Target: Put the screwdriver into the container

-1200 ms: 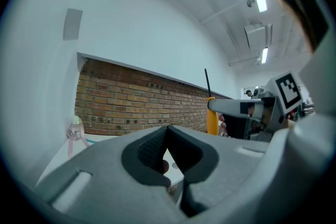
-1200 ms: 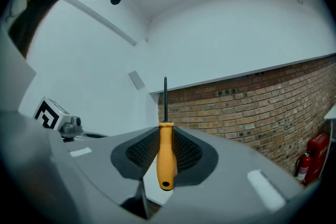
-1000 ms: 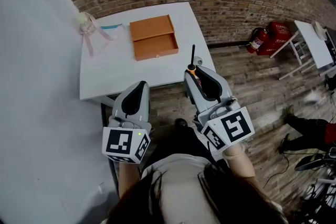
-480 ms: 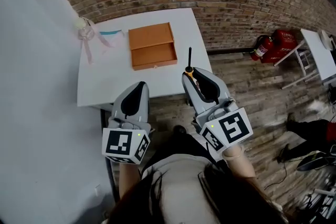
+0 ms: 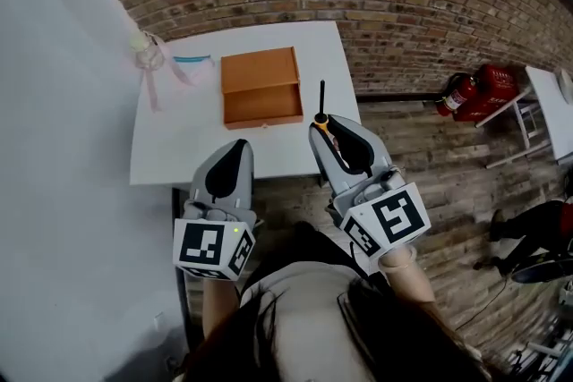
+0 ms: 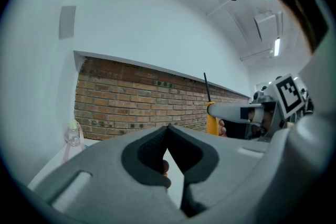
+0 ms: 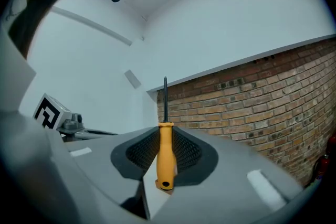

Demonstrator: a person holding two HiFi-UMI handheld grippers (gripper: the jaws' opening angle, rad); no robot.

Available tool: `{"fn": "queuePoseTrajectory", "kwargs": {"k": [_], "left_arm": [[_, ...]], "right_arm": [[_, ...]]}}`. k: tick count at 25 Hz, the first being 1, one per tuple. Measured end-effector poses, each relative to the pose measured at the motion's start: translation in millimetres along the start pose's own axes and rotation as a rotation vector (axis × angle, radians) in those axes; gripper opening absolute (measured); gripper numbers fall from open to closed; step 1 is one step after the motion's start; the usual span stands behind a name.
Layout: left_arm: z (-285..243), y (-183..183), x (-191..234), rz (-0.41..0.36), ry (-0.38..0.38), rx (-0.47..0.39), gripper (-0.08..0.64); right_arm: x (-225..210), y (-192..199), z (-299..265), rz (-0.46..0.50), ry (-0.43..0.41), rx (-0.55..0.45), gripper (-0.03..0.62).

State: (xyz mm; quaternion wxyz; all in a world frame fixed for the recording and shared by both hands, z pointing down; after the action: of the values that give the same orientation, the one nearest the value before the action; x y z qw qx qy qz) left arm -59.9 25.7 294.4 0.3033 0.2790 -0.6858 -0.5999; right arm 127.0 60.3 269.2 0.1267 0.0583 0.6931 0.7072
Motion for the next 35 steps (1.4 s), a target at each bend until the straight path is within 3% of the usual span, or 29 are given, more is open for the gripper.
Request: {"fn": "queuePoseTrajectory", "kwargs": {"k": [13, 35], "left_arm": [[-14, 0, 4, 0.000, -0.089, 0.011, 0.000], [-52, -8, 64, 0.014, -0.090, -0.016, 0.000]], "right_arm": [[-20, 7, -27, -0.018, -0.077, 0.024, 0.078], [-36, 29, -104, 0.035, -0.070, 0.080, 0.078]]}}
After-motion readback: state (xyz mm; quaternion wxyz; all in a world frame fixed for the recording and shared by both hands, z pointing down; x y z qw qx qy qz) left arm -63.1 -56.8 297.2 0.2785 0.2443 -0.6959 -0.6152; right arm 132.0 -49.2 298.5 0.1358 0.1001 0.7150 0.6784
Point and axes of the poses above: the fingertips, and each gripper's own axes: z backward along the fingers, x to its left, y out of its underside, the point moved 8 cm from there along z, backward along the fingers, and after that the axes turned 6 degrees about y, right-handed, at the moved point
